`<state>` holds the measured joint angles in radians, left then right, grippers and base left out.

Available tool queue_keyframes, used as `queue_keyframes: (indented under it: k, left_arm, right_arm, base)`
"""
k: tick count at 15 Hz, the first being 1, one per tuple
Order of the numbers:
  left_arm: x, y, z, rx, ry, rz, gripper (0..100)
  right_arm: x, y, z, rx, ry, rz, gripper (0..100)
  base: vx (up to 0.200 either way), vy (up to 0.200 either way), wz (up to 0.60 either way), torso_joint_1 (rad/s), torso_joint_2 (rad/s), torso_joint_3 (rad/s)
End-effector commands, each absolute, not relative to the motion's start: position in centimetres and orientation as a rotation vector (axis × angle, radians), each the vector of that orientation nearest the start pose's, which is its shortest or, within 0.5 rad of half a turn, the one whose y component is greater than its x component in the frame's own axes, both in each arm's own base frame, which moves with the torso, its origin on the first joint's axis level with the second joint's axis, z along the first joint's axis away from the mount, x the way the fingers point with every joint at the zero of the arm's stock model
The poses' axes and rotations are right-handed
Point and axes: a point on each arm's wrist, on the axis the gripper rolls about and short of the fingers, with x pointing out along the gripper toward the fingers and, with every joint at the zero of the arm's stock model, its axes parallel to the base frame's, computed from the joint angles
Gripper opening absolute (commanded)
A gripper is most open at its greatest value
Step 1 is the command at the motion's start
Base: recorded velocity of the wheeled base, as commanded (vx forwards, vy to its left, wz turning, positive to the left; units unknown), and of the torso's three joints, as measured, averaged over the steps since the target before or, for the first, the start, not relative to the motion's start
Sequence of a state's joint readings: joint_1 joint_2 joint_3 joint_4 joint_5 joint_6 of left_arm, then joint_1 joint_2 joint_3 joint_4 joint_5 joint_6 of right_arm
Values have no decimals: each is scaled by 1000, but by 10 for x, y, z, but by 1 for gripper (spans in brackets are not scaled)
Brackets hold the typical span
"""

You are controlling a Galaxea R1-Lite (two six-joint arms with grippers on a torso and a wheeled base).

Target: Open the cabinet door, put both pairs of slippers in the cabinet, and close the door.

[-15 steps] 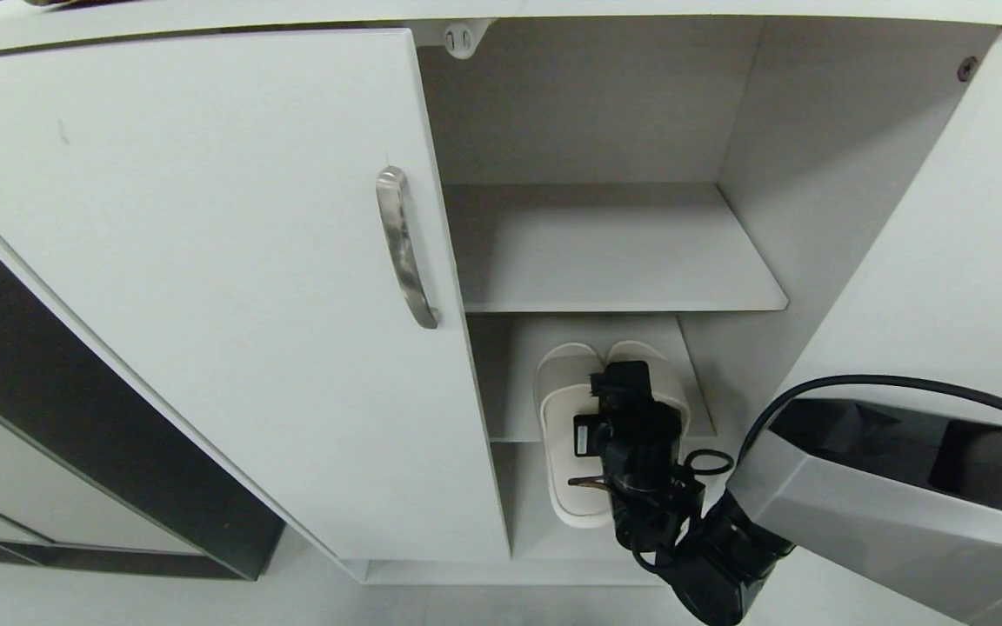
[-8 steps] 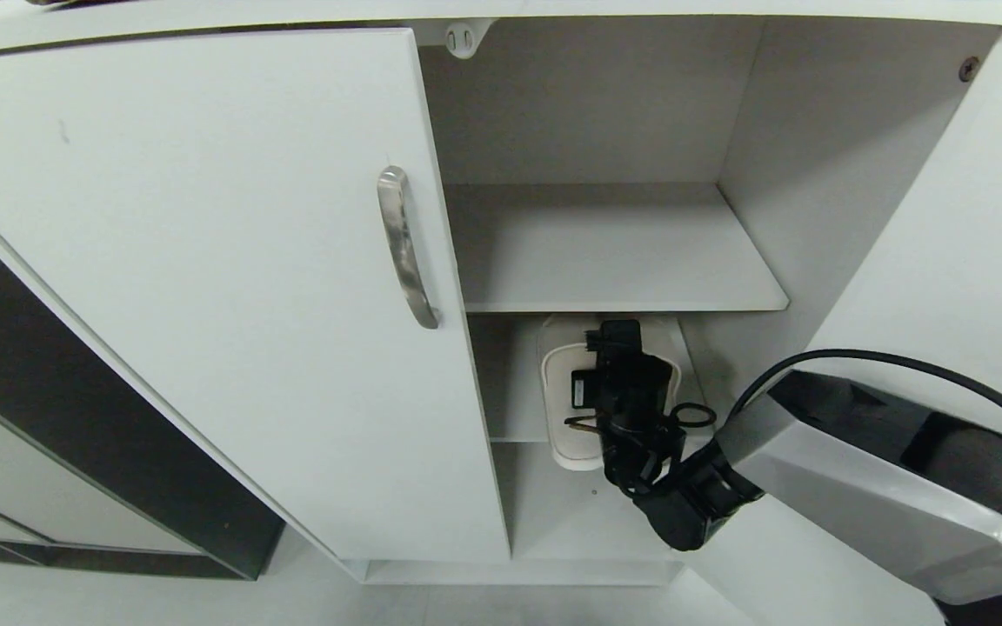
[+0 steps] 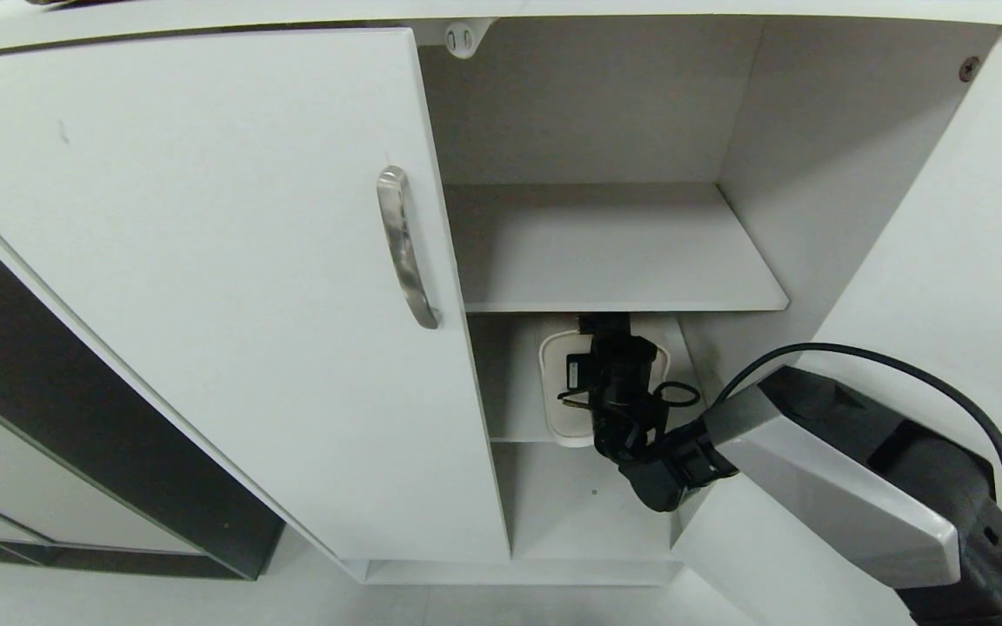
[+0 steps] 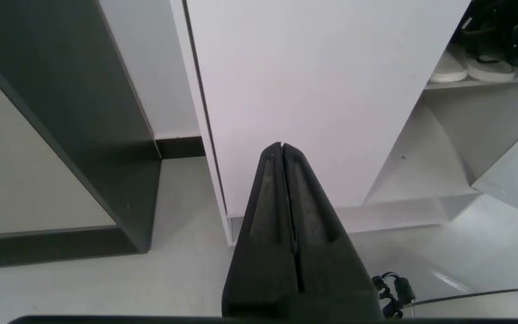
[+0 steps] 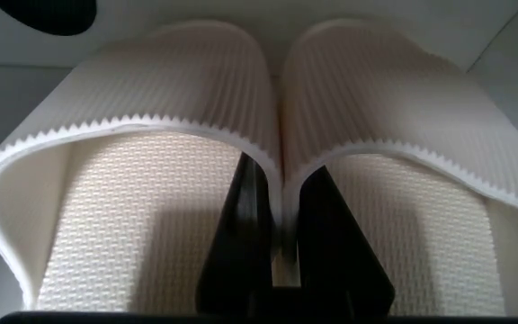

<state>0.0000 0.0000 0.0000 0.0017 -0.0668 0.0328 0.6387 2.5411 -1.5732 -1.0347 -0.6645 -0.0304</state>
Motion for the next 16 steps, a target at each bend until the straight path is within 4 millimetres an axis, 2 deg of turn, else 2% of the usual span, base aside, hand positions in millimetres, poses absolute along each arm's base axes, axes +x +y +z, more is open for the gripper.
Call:
queue_keyframes:
  k: [1,3,4,8,13,15,16]
  left_arm:
    - [-23,-1,75,32,2,-66,0]
    - [-23,-1,75,32,2,-66,0]
    - [-23,-1,75,34,2,-66,0]
    - [-23,-1,75,32,2,-66,0]
    - [-23,-2,75,32,2,-68,0]
    - [-23,-2,75,32,2,-68,0]
    - [-23,-2,75,32,2,-68,0]
  right_arm:
    - [417,291,71,9,-52,-30,0]
    - [417,291,70,8,-51,-30,0]
    - [417,291,71,10,-53,-31,100]
    - [409,290,68,-3,-33,-31,100]
    - [363,286,81,5,-51,22,100]
    - [315,287,90,-23,-73,91,100]
    - [302,286,92,-28,-82,110,100]
  base:
    - [0,0,0,0,0,0]
    - [0,0,0,0,0,0]
    - [0,0,0,0,0,0]
    - [0,0,0,0,0,0]
    - [0,0,0,0,0,0]
    - [0,0,0,0,0,0]
    - [0,0,0,0,0,0]
